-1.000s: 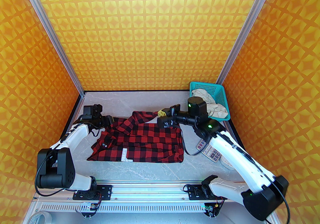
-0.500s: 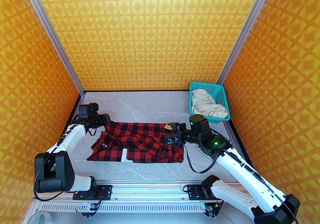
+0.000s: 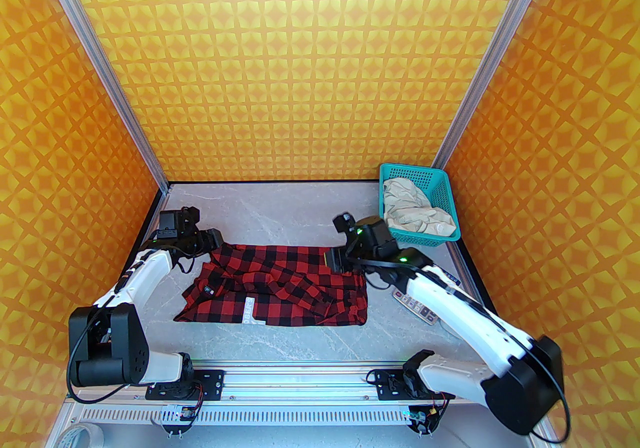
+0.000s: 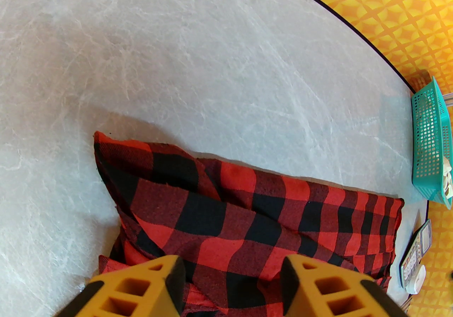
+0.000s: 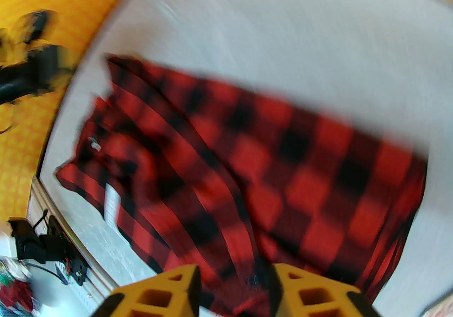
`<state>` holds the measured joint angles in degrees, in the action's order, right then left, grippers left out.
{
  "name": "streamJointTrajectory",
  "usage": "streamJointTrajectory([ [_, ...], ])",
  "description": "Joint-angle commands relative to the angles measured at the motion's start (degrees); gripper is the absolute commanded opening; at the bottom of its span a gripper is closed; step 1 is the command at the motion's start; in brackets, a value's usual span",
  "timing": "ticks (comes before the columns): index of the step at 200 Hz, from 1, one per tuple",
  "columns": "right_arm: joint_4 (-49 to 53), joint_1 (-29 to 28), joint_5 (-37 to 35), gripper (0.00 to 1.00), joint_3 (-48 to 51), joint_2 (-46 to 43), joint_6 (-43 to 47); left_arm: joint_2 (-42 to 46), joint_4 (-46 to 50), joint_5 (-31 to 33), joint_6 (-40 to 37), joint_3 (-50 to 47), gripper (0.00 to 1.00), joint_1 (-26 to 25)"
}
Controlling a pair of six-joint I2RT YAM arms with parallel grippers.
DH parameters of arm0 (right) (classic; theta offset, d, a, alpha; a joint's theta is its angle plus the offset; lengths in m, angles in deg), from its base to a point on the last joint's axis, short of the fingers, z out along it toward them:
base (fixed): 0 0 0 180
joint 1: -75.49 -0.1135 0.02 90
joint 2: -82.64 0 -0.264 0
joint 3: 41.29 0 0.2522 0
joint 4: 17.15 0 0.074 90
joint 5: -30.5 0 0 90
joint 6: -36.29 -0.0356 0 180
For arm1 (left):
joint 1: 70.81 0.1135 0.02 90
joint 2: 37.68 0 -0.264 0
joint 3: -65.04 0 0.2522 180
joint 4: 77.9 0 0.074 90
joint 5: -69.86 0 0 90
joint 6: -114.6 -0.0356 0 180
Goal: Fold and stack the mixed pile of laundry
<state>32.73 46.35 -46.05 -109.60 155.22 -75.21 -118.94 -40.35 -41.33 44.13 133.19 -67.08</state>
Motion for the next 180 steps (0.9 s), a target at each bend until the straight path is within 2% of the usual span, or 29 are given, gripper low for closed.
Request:
streamJointTrajectory([
  [1, 4.39, -0.12, 2.39, 0.4, 2.52, 4.34, -8.75, 0.9, 0.48, -1.13, -0.02, -1.11, 0.5, -0.8],
  [15, 2.35, -0.25, 4.88, 0.41, 2.86, 7.42, -9.09, 0.68, 0.11, -1.22, 0.16, -1.41, 0.5, -1.15],
  [65, -1.94, -1.09, 2.76, 0.46, 3.84, 16.58, -6.51, -0.09, -0.6, -1.56, 0.51, -1.72, 0.51, -2.54],
  [105, -5.31, -2.28, 4.81, 0.45, 4.35, 20.05, -7.14, -0.22, -0.6, -1.49, 0.51, -1.65, 0.51, -2.68],
  [160, -5.63, -3.11, 5.75, 0.37, 4.18, 20.7, -7.51, 0.0, -0.53, -1.51, 0.33, -1.66, 0.51, -2.68],
  [180, -5.1, -3.11, 5.72, 0.27, 4.18, 19.92, -7.49, -0.05, -0.49, -1.51, 0.24, -1.63, 0.51, -2.71],
])
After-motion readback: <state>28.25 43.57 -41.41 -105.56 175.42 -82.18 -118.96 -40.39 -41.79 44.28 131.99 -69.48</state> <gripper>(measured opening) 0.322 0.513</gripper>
